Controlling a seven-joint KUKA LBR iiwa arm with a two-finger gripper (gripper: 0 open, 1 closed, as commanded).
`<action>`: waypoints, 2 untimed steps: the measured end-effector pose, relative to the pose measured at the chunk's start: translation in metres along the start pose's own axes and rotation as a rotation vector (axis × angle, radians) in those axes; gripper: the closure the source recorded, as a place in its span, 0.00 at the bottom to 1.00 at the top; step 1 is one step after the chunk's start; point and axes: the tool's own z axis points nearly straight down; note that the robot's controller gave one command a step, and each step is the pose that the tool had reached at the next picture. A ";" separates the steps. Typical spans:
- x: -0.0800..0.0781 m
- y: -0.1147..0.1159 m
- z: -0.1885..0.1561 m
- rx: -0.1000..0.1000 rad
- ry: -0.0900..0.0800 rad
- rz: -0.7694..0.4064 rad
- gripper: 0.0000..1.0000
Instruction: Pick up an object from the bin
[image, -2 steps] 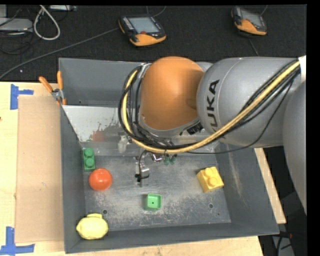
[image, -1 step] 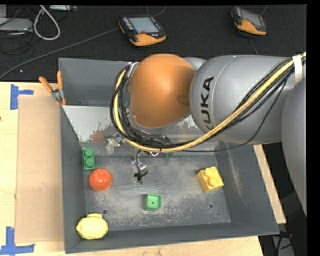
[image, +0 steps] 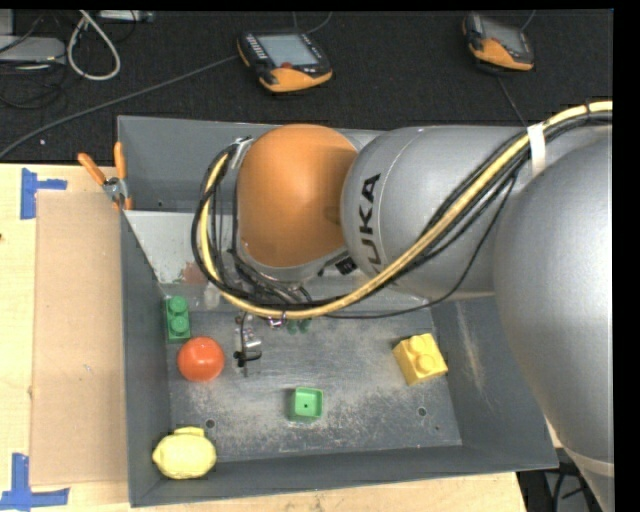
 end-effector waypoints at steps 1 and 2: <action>0.003 0.015 0.009 -0.001 0.001 0.024 0.00; -0.001 0.018 0.013 -0.002 -0.001 -0.247 0.00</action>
Offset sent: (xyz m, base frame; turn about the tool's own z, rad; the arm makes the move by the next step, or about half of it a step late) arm 0.0051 0.0255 -0.0212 0.5278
